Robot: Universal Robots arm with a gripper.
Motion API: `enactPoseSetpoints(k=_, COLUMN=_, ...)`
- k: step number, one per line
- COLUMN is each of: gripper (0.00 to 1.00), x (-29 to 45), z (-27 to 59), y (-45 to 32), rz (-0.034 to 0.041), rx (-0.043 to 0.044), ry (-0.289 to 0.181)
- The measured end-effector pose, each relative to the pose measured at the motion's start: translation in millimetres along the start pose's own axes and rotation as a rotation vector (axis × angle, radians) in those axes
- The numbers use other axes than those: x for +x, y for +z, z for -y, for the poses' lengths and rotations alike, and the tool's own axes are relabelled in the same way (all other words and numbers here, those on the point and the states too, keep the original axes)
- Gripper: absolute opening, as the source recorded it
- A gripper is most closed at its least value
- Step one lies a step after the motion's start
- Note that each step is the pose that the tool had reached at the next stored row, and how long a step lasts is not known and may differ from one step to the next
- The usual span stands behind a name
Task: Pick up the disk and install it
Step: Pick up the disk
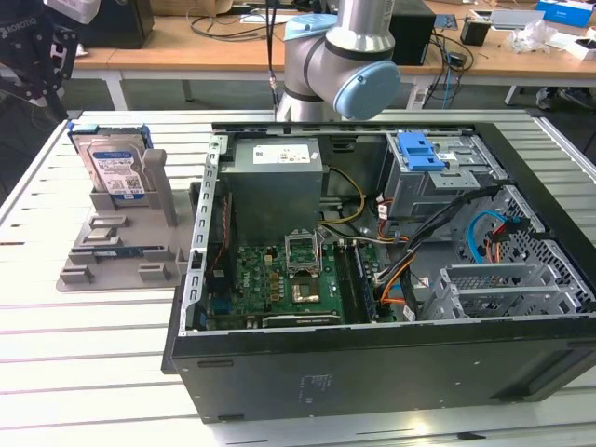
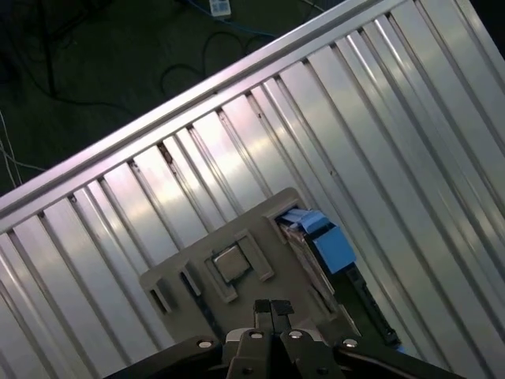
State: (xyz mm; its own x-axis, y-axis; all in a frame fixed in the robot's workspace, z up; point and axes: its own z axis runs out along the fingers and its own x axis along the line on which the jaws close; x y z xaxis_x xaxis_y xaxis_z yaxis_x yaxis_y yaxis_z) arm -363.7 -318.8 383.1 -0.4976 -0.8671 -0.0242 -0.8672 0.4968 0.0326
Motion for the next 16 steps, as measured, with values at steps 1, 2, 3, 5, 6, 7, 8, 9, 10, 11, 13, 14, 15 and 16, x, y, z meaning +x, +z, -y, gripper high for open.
enactPoseSetpoints(k=1, gripper=0.11, x=0.0, z=0.0, y=0.0, rz=-0.0003, rx=-0.0002, ry=-0.01)
enactPoseSetpoints(k=2, gripper=0.11, x=0.0, z=0.0, y=0.0, rz=-0.0006, rx=-0.0004, ry=-0.018)
enactPoseSetpoints(k=3, gripper=0.11, x=0.0, z=0.0, y=0.0, rz=-0.0009, rx=-0.0006, ry=-0.026)
enactPoseSetpoints(k=5, gripper=0.11, x=0.0, z=0.0, y=0.0, rz=-0.0013, rx=-0.001, ry=-0.041)
enactPoseSetpoints(k=6, gripper=0.11, x=0.0, z=0.0, y=0.0, rz=-0.0016, rx=-0.0012, ry=-0.05)
enactPoseSetpoints(k=7, gripper=0.11, x=0.0, z=0.0, y=0.0, rz=-0.0018, rx=-0.0014, ry=-0.058)
enactPoseSetpoints(k=8, gripper=0.11, x=0.0, z=0.0, y=0.0, rz=-0.0022, rx=-0.0017, ry=-0.068)
enactPoseSetpoints(k=9, gripper=0.11, x=0.0, z=0.0, y=0.0, rz=-0.0025, rx=-0.0019, ry=-0.079)
enactPoseSetpoints(k=10, gripper=0.11, x=0.0, z=0.0, y=0.0, rz=-0.0027, rx=-0.002, ry=-0.086)
enactPoseSetpoints(k=11, gripper=0.11, x=0.0, z=0.0, y=0.0, rz=-0.0033, rx=-0.0025, ry=-0.103)
enactPoseSetpoints(k=13, gripper=0.11, x=0.0, z=0.0, y=0.0, rz=-0.0041, rx=-0.003, ry=-0.125)
enactPoseSetpoints(k=14, gripper=0.11, x=0.0, z=0.0, y=0.0, rz=-0.0043, rx=-0.0032, ry=-0.132)
enactPoseSetpoints(k=15, gripper=0.11, x=0.0, z=0.0, y=0.0, rz=-0.0045, rx=-0.0034, ry=-0.141)
enactPoseSetpoints(k=16, gripper=0.11, x=0.0, z=0.0, y=0.0, rz=-0.0048, rx=-0.0036, ry=-0.147)
